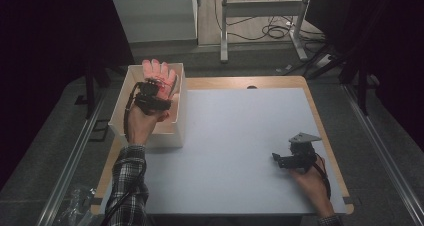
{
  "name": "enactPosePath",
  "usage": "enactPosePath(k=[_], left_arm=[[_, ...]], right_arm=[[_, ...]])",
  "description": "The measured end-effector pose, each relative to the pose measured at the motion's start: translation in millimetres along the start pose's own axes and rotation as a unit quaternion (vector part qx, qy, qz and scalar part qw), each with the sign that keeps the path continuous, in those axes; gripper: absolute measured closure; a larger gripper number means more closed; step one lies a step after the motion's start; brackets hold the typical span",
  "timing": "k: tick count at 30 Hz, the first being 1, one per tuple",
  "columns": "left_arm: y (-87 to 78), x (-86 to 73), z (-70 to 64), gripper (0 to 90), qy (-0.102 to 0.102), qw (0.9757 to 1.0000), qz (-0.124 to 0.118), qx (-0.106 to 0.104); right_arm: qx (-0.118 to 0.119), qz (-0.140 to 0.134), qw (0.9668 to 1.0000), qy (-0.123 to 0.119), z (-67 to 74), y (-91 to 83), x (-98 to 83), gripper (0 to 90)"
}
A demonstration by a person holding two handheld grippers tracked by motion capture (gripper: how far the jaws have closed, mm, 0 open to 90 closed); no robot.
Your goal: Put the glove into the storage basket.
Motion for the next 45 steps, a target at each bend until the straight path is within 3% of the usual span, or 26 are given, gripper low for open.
enactPosePath(k=[13, 31, 36, 45], left_arm=[[29.3, -13.7, -1.1, 32.9, 0.003, 0.9988, 0.047, 0.013], [54.3, -16.9, -0.9, 25.7, 0.002, 0.9934, 0.113, 0.019], [50.7, -16.0, -2.1, 16.6, 0.002, 0.9938, 0.111, 0.008], [46.1, -15.9, 5.0, 5.1, -0.012, 0.9945, 0.103, 0.016]], right_arm=[[0.000, 0.000, 1.0000, 0.000, 0.0, 0.0, 0.0, 10.5], [0.000, 0.000, 1.0000, 0.000, 0.0, -0.1, 0.0, 10.5], [0.000, 0.000, 1.0000, -0.001, 0.0, -0.2, -0.1, 10.5], [0.000, 0.000, 1.0000, 0.000, 0.0, -0.2, -0.1, 10.5]])
Point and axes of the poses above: each handheld gripper's, and its own axes: y roughly forward along the jaws, x roughly out of its top, z roughly to its left, the point moved 10 cm from there along y, roughly forward along the jaws, and after that the axes turned 8 degrees about -y, right-handed, at the moved point
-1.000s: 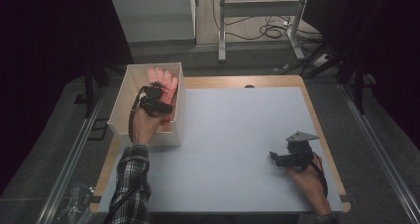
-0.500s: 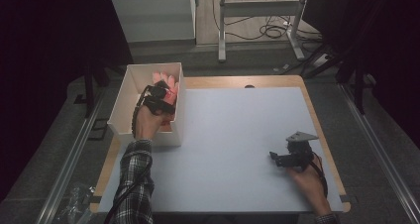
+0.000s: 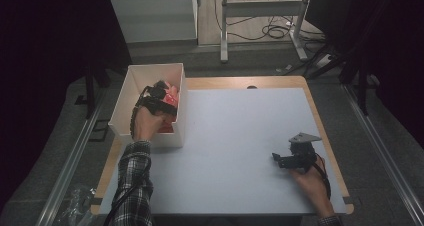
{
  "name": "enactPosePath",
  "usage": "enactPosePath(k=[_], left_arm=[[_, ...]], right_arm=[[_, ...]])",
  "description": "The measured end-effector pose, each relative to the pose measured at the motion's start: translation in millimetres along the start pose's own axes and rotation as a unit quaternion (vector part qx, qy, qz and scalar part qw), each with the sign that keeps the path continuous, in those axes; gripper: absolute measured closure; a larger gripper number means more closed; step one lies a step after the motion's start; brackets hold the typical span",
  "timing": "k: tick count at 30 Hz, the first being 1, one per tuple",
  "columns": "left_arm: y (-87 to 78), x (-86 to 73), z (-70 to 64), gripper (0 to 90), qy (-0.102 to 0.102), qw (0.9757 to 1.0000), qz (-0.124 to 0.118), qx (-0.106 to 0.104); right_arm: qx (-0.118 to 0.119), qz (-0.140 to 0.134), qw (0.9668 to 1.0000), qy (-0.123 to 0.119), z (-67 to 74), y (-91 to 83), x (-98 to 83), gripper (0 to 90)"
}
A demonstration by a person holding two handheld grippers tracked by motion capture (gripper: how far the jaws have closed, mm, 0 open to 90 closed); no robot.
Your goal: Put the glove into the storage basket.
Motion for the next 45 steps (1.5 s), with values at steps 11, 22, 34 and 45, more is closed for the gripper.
enactPosePath(k=[11, 22, 34, 45], left_arm=[[-18.8, -1.2, 0.5, 4.6, -0.003, 0.9996, -0.021, -0.020], [-30.5, -6.0, 8.6, 7.5, -0.003, 0.9991, -0.038, -0.021], [-27.8, -4.4, -5.2, 34.8, 0.009, 0.9970, -0.051, -0.057], [-35.2, 0.1, -3.4, 20.6, 0.009, 0.9962, -0.069, -0.052]], right_arm=[[0.000, 0.000, 1.0000, 0.000, 0.0, 0.1, 0.1, 10.6], [0.000, 0.000, 1.0000, 0.000, 0.0, 0.0, 0.0, 10.5], [0.000, 0.000, 1.0000, 0.000, 0.0, 0.0, 0.0, 10.5], [0.000, 0.000, 1.0000, 0.000, 0.0, 0.0, 0.0, 10.5]])
Point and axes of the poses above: each handheld gripper's, and its own axes: y roughly forward along the jaws, x roughly out of its top, z roughly to its left, the point moved 10 cm from there along y, roughly forward along the jaws, and after that the axes turned 8 degrees about -y, right-handed, at the moved point
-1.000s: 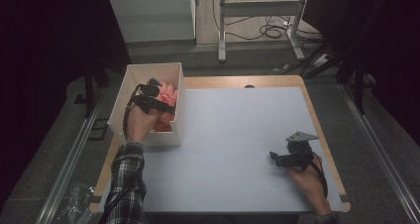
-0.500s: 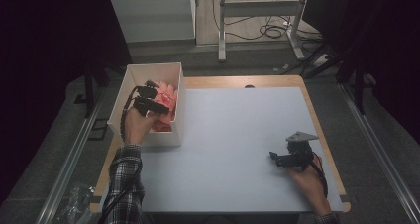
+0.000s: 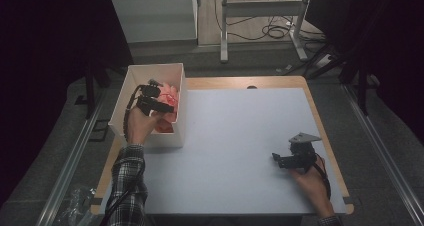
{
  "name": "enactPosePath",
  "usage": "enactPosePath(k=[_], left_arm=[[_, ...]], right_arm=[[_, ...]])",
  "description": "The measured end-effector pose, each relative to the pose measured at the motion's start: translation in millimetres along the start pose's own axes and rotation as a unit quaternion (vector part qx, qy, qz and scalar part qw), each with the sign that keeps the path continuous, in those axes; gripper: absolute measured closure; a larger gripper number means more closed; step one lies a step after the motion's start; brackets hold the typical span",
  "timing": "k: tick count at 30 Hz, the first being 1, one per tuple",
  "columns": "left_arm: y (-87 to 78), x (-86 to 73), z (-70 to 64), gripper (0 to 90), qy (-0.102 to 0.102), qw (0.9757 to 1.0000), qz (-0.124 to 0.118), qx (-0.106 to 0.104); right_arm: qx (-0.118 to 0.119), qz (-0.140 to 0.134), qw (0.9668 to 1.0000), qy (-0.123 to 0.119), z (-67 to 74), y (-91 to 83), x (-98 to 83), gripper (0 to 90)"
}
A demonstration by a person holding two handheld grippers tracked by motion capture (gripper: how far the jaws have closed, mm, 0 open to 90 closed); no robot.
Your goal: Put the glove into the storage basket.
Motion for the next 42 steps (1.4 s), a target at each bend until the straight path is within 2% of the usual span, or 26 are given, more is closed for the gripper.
enactPosePath(k=[8, 16, 20, 29, 34, 42], left_arm=[[-13.8, 2.8, 1.6, 7.8, 0.001, 0.9995, -0.029, 0.008], [-33.3, -0.3, -5.9, 4.5, 0.013, 0.9983, -0.057, -0.005], [-41.7, -3.4, -9.7, 3.6, 0.025, 0.9976, -0.064, -0.010], [-57.3, -8.2, -15.3, 2.9, 0.036, 0.9957, -0.082, -0.023], [-68.0, -6.9, -27.1, 2.9, 0.046, 0.9938, -0.094, -0.039], [-78.8, -6.6, -57.9, 2.9, 0.073, 0.9893, -0.106, -0.069]], right_arm=[[0.000, 0.000, 1.0000, 0.000, 0.1, 0.0, 0.0, 10.6], [0.000, 0.000, 1.0000, 0.000, 0.1, 0.0, 0.0, 10.5], [0.000, 0.001, 1.0000, -0.001, 0.0, -0.2, -0.1, 10.5], [-0.001, 0.001, 1.0000, -0.001, 0.0, -0.2, -0.1, 10.5], [-0.001, 0.001, 1.0000, -0.001, 0.0, -0.2, -0.1, 10.5], [-0.001, 0.001, 1.0000, -0.001, 0.0, -0.2, -0.1, 10.6]])
Point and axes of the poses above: each handheld gripper's, and its own axes: y roughly forward along the jaws, x roughly out of its top, z roughly to its left, the point moved 10 cm from there along y, roughly forward along the jaws, and after that the axes turned 8 degrees about -y, right-handed, at the moved point
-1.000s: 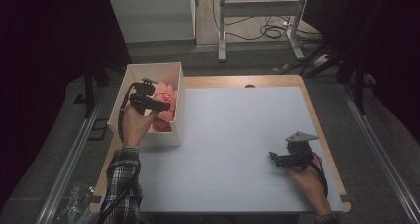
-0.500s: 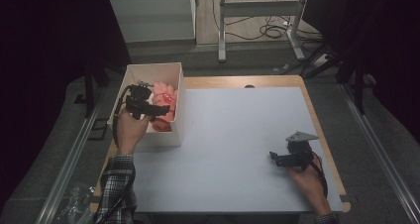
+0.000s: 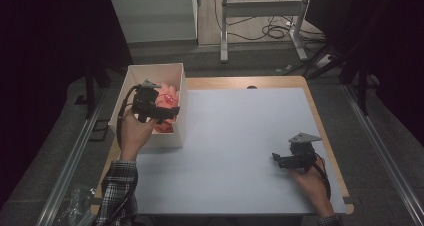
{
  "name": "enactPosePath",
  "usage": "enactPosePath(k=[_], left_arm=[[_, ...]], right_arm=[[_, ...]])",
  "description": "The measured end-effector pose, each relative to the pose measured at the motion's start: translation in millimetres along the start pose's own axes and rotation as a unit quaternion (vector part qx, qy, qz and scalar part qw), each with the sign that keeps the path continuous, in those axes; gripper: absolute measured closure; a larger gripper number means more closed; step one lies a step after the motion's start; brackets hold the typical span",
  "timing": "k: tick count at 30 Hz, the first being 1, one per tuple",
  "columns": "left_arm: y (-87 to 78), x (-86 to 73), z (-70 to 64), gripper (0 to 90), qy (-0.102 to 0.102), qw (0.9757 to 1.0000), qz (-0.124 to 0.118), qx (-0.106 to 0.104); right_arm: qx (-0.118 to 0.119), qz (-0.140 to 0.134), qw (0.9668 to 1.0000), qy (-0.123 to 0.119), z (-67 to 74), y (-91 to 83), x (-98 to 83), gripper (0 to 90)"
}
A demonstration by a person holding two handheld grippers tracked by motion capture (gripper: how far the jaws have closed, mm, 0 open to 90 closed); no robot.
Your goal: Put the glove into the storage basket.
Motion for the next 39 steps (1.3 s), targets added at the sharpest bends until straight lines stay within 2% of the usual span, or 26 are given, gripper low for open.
enactPosePath(k=[5, 7, 11, 17, 25, 31, 39], left_arm=[[2.3, 1.1, -23.1, 2.9, 0.023, 0.9996, -0.002, -0.015], [4.0, 0.3, -34.1, 2.9, 0.037, 0.9991, 0.000, -0.022], [8.5, -2.4, -54.1, 2.9, 0.051, 0.9979, 0.001, -0.040], [17.6, -10.1, -85.4, 2.9, 0.073, 0.9948, -0.002, -0.071], [31.3, -26.0, -115.4, 2.9, 0.093, 0.9906, 0.002, -0.101], [38.7, -36.8, -126.3, 2.9, 0.103, 0.9888, 0.004, -0.108], [52.6, -64.0, -132.6, 2.9, 0.118, 0.9863, 0.017, -0.114]], right_arm=[[0.000, 0.000, 1.0000, 0.000, 0.0, 0.1, 0.0, 10.5], [0.000, 0.000, 1.0000, 0.000, 0.0, 0.1, 0.0, 10.5], [0.000, 0.000, 1.0000, 0.001, 0.1, 0.0, 0.1, 10.5], [0.000, -0.001, 1.0000, 0.000, -0.1, 0.1, 0.3, 10.5], [0.000, -0.001, 1.0000, 0.000, 0.0, 0.1, 0.2, 10.6], [0.001, 0.000, 1.0000, 0.000, 0.0, -0.1, 0.1, 10.6], [0.000, -0.001, 1.0000, 0.000, 0.1, 0.0, 0.2, 10.5]])
Point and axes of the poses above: each handheld gripper's, and its own axes: y roughly forward along the jaws, x roughly out of its top, z roughly to its left, the point moved 10 cm from there along y, roughly forward along the jaws, and after that the axes turned 8 degrees about -y, right-handed, at the moved point
